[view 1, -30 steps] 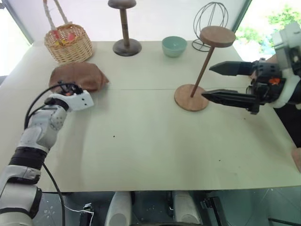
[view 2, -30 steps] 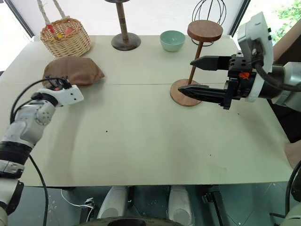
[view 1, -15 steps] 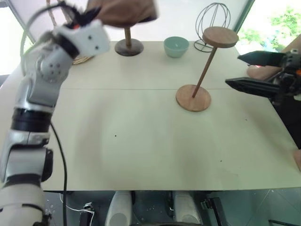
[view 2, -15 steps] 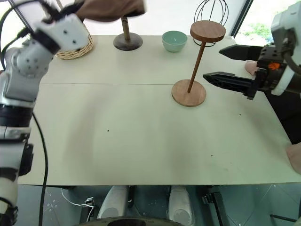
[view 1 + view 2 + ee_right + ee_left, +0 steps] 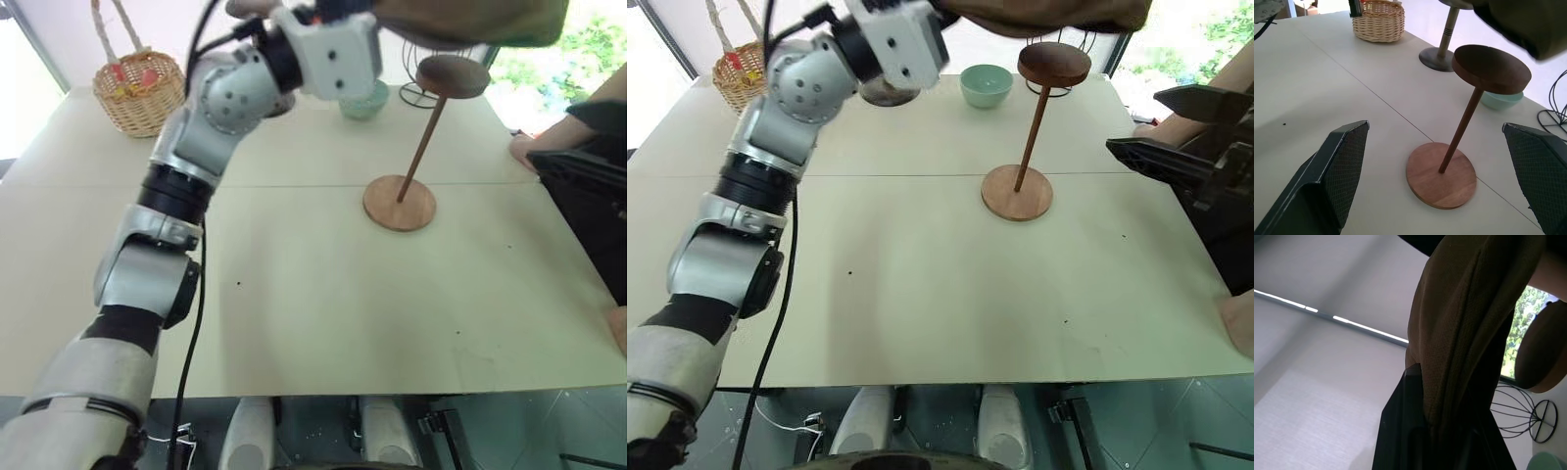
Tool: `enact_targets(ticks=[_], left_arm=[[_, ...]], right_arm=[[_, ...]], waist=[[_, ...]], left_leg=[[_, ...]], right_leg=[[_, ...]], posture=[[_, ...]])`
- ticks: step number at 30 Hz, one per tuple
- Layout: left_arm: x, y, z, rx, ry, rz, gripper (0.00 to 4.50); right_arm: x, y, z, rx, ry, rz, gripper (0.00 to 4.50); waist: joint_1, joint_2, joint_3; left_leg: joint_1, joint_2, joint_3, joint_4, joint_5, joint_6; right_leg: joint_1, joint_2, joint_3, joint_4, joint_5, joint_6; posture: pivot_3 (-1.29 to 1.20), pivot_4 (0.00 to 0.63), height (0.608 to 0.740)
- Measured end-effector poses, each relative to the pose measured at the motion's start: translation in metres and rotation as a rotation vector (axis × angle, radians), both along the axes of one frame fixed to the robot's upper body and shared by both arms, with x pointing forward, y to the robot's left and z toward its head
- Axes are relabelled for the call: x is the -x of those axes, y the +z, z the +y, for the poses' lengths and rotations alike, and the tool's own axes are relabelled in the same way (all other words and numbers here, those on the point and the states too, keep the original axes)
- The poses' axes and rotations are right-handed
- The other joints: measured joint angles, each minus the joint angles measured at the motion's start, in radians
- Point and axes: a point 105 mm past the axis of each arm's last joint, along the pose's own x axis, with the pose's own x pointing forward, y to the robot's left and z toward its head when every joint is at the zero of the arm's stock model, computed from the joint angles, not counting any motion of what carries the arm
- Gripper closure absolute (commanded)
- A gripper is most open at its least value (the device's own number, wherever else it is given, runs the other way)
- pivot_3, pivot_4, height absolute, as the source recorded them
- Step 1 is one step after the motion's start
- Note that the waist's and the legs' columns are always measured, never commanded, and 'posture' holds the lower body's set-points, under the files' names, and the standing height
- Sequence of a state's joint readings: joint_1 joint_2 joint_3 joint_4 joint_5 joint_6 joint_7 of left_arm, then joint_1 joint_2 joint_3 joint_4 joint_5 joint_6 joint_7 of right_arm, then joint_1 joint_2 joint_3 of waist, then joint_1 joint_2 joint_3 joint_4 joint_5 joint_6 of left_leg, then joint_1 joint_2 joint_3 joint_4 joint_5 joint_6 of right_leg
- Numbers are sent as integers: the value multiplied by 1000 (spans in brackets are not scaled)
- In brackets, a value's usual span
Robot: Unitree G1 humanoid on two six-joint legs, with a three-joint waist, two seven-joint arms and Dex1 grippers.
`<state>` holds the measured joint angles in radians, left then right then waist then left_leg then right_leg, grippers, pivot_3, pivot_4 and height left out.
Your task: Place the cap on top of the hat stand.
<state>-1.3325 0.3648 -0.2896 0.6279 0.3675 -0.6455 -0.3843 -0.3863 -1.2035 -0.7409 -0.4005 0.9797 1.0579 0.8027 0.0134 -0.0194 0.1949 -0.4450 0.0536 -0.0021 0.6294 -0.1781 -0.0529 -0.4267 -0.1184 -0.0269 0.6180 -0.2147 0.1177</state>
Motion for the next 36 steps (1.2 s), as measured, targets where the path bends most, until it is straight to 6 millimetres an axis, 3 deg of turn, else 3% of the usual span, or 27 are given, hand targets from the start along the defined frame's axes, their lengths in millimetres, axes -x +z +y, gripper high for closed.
enact_targets(ticks=[8,13,18,22,23,30,33,36], left_arm=[[-18,-59,-30,-218,68,-47,4477],[-25,-67,-38,-192,96,-51,4477],[-25,-72,-38,-197,87,-26,2354],[-19,-79,-27,-191,59,35,338],[-17,-79,-24,-183,55,54,37],[-1,-55,15,-111,39,149,37],[-6,-42,36,-68,84,183,37],[-22,-30,62,51,126,341,37]], right_arm=[[1,2,3,-24,-3,-16,0],[-2,-1,7,-29,8,0,0],[-3,-1,11,-30,24,-10,0],[-3,-2,13,-22,32,-7,0],[-3,-3,14,-21,33,-4,0],[-5,-12,17,-8,38,17,0],[-6,-15,17,0,31,20,0],[-9,-20,18,31,23,18,0]], waist=[[1,0,0],[2,0,0],[2,0,0],[0,0,0],[0,0,0],[1,0,0],[1,0,0],[0,0,0]], left_leg=[[0,0,0,0,0,0],[0,0,0,0,0,1],[0,0,-1,0,0,1],[0,0,-1,-1,0,1],[0,0,-1,-1,0,1],[0,0,-1,1,0,1],[0,0,-1,2,0,1],[0,0,-1,2,0,1]], right_leg=[[0,0,0,0,-1,-2],[0,0,0,0,-1,-2],[0,0,0,0,-1,-2],[0,0,0,0,-1,-2],[0,0,0,0,-1,-2],[1,0,0,0,-1,-2],[2,0,0,0,-1,-2],[2,0,0,1,-1,-2]], posture=[[0,150,728],[0,150,728],[0,150,728],[0,150,728],[0,150,728],[0,150,728],[0,150,728],[0,150,728]])
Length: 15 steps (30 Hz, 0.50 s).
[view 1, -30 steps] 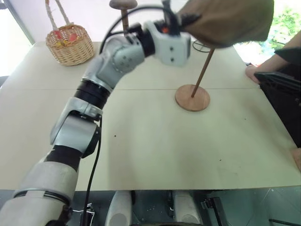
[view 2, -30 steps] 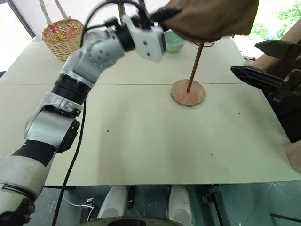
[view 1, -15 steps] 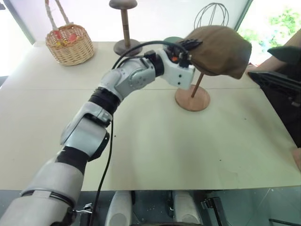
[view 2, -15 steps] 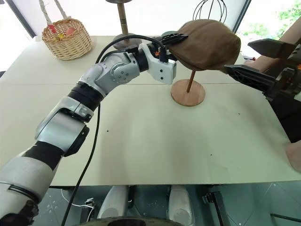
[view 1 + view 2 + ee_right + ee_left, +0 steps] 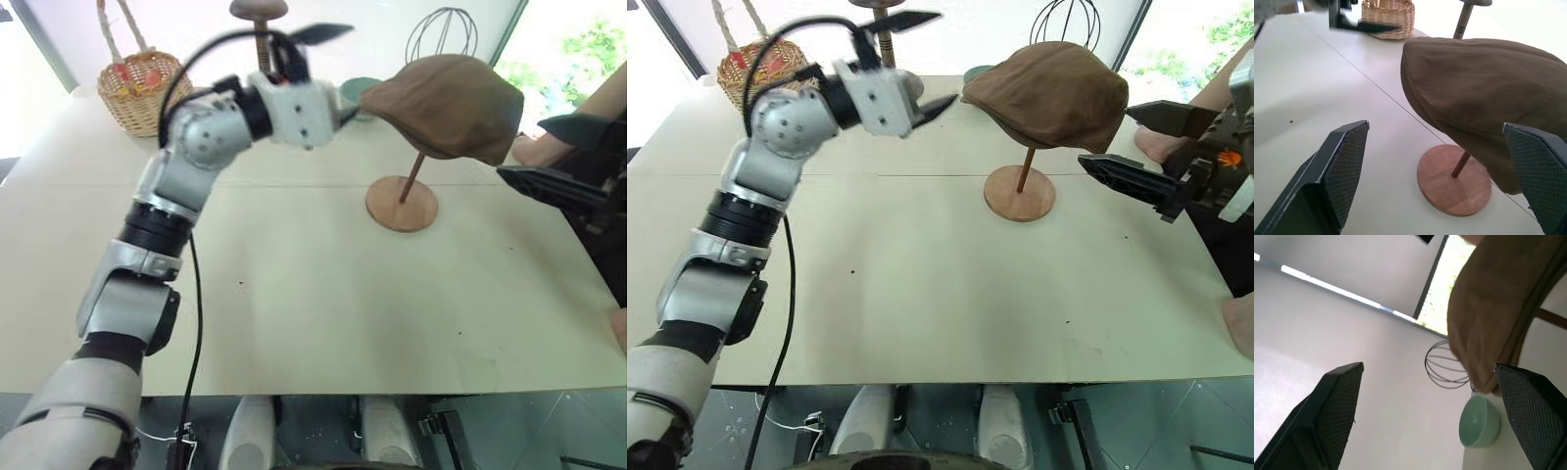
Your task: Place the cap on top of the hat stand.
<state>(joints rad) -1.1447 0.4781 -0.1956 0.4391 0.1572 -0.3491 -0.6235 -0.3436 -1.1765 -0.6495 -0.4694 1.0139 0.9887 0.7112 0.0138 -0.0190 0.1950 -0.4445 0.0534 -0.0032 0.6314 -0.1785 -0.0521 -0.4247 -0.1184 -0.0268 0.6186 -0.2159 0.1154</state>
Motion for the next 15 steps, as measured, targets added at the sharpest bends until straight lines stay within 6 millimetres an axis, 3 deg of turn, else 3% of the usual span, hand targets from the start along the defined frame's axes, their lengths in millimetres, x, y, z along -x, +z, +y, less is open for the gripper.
enact_targets(ticks=[2,3,6,12,15], left_arm=[[-9,4,17,100,-7,184,37],[-11,3,28,159,-40,355,37],[6,0,64,246,-204,801,37],[49,31,88,230,-408,1106,37],[65,27,97,149,-450,1208,37]], right_arm=[[-2,-4,2,24,-1,2,0],[-4,-6,5,50,-6,-2,0],[-6,-8,20,150,-3,-41,0],[-13,0,62,294,7,-186,0],[-22,6,81,335,-20,-267,0]], waist=[[-2,0,0],[-3,0,0],[-26,1,1],[-28,1,1],[-28,1,1]], left_leg=[[0,0,0,0,0,0],[0,0,0,-1,0,0],[0,0,-2,-2,0,0],[0,0,-2,-2,0,0],[0,0,-2,-2,0,0]], right_leg=[[0,0,0,0,0,0],[0,0,0,0,0,0],[-2,1,0,3,-1,2],[-3,1,0,4,-3,1],[-2,0,0,2,-2,-1]], posture=[[0,150,728],[0,150,728],[0,150,728],[0,150,728],[0,150,728]])
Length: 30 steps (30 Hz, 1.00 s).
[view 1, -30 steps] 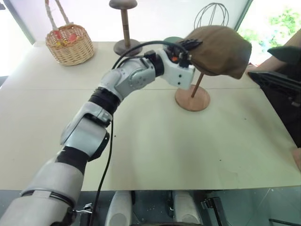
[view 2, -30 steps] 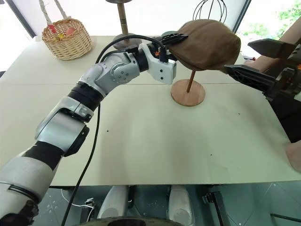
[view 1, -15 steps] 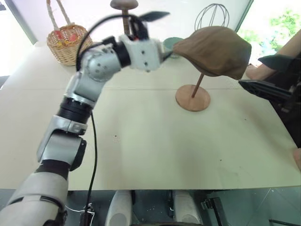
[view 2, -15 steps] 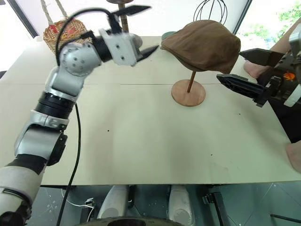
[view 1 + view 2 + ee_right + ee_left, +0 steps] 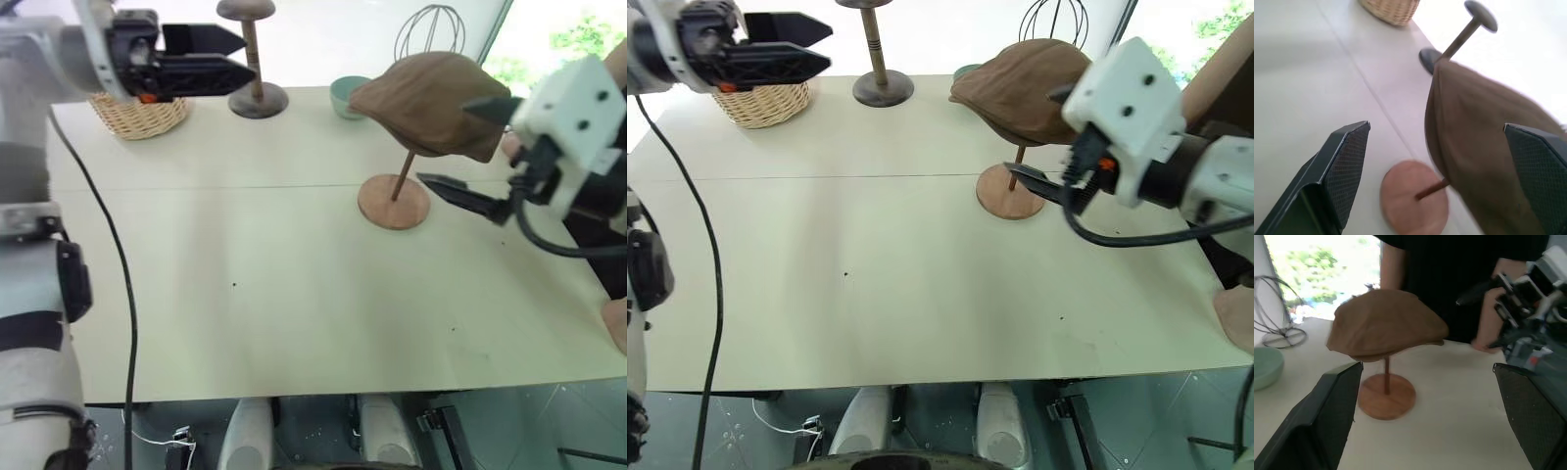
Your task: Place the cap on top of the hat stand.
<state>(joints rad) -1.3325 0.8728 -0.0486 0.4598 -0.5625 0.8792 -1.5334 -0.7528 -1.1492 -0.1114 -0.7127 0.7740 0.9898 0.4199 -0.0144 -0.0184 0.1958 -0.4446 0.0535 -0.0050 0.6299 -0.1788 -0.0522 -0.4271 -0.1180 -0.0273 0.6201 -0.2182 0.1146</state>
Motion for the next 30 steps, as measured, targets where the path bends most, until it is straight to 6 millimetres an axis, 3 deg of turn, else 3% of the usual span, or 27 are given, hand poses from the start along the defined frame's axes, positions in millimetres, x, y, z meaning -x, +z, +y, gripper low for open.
enact_targets(ticks=[7,12,19,22,29,30], left_arm=[[3,-29,-1,-138,-76,89,37],[-3,-24,-7,-133,-89,69,37],[-9,-25,-13,-128,-105,56,37],[-11,-21,-13,-116,-100,50,0],[-13,-21,-13,-122,-91,33,0],[-13,-21,-13,-122,-91,33,0]], right_arm=[[-32,-14,29,205,-69,-145,0],[-52,-32,30,384,-119,-228,0],[-79,-21,19,538,-233,-378,0],[-82,-20,20,574,-236,-402,837],[-78,-14,33,586,-186,-456,4458],[-77,-12,34,588,-180,-463,4458]], waist=[[4,0,0],[0,0,0],[-4,0,0],[-3,0,0],[-3,0,0],[-3,0,0]], left_leg=[[-9,0,0,1,0,0],[-18,-1,0,4,1,1],[-16,0,0,3,1,1],[-16,0,0,3,1,1],[-16,-1,0,3,1,1],[-16,0,0,3,1,1]], right_leg=[[-7,0,0,0,0,0],[-17,0,1,8,1,4],[-17,0,1,11,-1,3],[-18,0,1,11,0,5],[-17,0,1,11,1,6],[-17,0,1,11,1,6]], posture=[[0,150,728],[0,150,728],[0,150,728],[0,150,728],[0,150,728],[0,150,728]])
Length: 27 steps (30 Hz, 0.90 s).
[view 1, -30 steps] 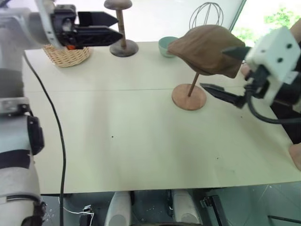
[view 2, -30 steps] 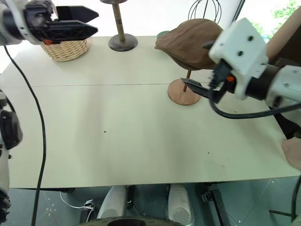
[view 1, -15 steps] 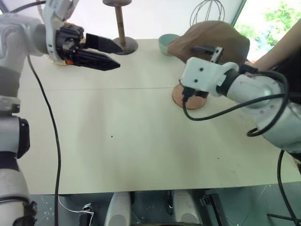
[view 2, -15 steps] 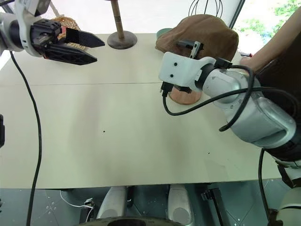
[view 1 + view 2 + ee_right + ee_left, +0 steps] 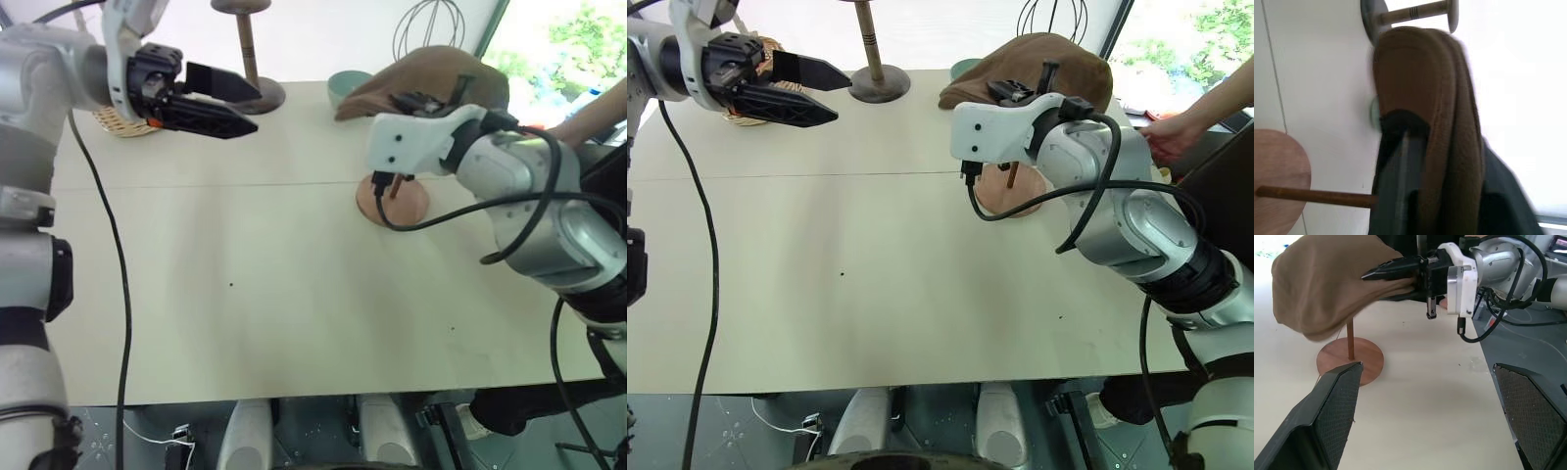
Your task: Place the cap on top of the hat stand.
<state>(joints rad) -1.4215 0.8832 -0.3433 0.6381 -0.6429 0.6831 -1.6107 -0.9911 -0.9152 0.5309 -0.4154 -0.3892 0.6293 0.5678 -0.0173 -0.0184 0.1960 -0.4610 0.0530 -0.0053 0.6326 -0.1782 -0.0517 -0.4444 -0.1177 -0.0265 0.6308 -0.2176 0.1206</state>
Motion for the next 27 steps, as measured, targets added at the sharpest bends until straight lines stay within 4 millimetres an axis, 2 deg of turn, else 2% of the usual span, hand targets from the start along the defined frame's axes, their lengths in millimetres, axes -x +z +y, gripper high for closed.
enact_targets(ticks=[7,12,17,24,27], left_arm=[[0,0,1,1,3,-2,0],[0,0,2,2,6,-2,0],[-1,1,4,2,19,-3,0],[0,6,7,25,31,-18,0],[-1,7,8,25,37,-21,0]], right_arm=[[5,6,-1,13,51,-54,4458],[12,22,-18,30,88,-158,4458],[18,41,-34,-27,180,-231,4458],[18,45,-58,-169,368,-274,4458],[20,38,-63,-162,449,-295,4458]], waist=[[4,0,0],[3,0,0],[3,0,0],[1,0,0],[1,0,0]], left_leg=[[0,0,0,0,0,0],[0,0,0,0,0,0],[0,0,0,0,0,0],[2,0,0,0,0,0],[2,0,0,0,0,0]], right_leg=[[0,0,0,0,0,0],[0,0,0,0,0,0],[1,0,0,0,0,1],[2,0,0,0,0,1],[2,0,0,0,0,1]], posture=[[0,150,728],[0,150,728],[0,150,728],[0,150,728],[0,150,728]])
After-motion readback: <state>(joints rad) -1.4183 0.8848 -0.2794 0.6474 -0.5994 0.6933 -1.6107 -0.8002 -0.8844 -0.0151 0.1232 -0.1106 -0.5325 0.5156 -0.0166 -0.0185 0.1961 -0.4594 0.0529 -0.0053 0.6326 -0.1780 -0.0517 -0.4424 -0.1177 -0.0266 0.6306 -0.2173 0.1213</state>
